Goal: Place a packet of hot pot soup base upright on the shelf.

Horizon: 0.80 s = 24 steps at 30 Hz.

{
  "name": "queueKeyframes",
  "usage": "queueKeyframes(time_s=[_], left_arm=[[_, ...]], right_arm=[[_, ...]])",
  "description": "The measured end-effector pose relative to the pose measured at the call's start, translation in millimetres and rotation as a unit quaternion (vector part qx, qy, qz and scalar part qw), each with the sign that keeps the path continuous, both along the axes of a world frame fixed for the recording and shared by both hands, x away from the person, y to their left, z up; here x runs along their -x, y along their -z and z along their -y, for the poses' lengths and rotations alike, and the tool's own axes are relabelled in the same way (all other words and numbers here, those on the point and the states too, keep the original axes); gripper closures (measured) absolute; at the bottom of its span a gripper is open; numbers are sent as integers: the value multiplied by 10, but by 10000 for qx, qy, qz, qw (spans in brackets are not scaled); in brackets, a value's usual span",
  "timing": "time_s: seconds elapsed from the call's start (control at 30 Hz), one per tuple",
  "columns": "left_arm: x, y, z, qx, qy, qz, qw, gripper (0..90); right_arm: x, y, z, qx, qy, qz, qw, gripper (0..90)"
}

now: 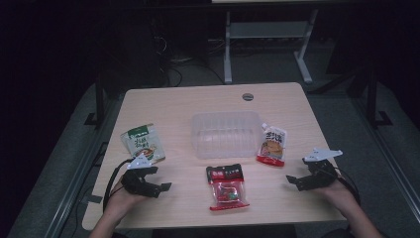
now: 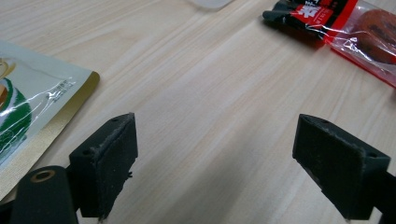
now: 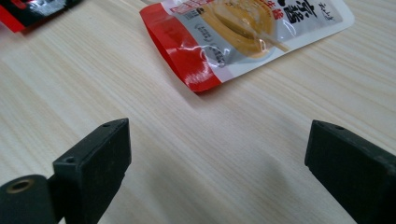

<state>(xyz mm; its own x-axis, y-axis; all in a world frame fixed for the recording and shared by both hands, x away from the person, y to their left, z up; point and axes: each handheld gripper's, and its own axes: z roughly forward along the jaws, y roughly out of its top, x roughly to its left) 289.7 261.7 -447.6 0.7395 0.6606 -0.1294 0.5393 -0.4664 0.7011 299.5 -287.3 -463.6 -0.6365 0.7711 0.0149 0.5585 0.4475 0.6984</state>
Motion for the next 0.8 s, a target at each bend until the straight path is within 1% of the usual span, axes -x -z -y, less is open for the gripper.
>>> queueKeyframes(time_s=[0.03, 0.07, 0.1, 0.17, 0.2, 0.27, 0.33, 0.4, 0.43, 0.47, 0.53, 0.67, 0.7, 0.77, 0.8], left_arm=[[6, -12, 19, 45, -19, 1, 10000, 148], [6, -35, 26, 39, 19, 9, 10000, 176], [10, -55, 48, 135, 5, -17, 9999, 207], [14, -88, 75, 155, 67, -23, 9999, 263], [25, -105, 101, 219, 70, -79, 9997, 308], [32, -133, 157, 278, 112, -99, 9995, 387], [42, -161, 225, 295, 169, -94, 9994, 478], [45, -186, 298, 282, 260, -118, 9992, 571], [44, -197, 331, 274, 322, -134, 9990, 604], [44, -201, 369, 313, 367, -141, 9987, 640], [44, -215, 433, 325, 445, -167, 9983, 710], [37, -238, 550, 349, 628, -244, 9971, 859], [32, -242, 580, 360, 680, -256, 9967, 889], [31, -246, 644, 344, 748, -285, 9962, 897], [34, -248, 670, 321, 800, -261, 9959, 897]], right_arm=[[9, -5, -3, -7, 7, -10, 10000, 66], [18, -7, -5, -1, -7, -11, 10000, 66], [27, -10, -9, 17, -18, -25, 10000, 66], [32, -12, -9, 34, -38, -9, 10000, 66], [37, -15, -11, 15, -23, -24, 10000, 66], [38, -24, -12, -10, -30, -3, 10000, 66], [44, -36, -19, -55, 13, -31, 10000, 66], [32, -43, -20, -55, -29, 2, 10000, 67], [32, -46, -24, -73, -36, -1, 10000, 67], [36, -49, -30, -90, -24, -23, 10000, 67], [34, -47, -34, -93, -56, 11, 9999, 67], [40, -45, -31, -97, -38, -31, 9999, 68], [45, -47, -31, -120, -6, -56, 9999, 68], [48, -50, -24, -127, -13, -46, 9999, 69], [51, -51, -24, -126, -9, -56, 9999, 69]])
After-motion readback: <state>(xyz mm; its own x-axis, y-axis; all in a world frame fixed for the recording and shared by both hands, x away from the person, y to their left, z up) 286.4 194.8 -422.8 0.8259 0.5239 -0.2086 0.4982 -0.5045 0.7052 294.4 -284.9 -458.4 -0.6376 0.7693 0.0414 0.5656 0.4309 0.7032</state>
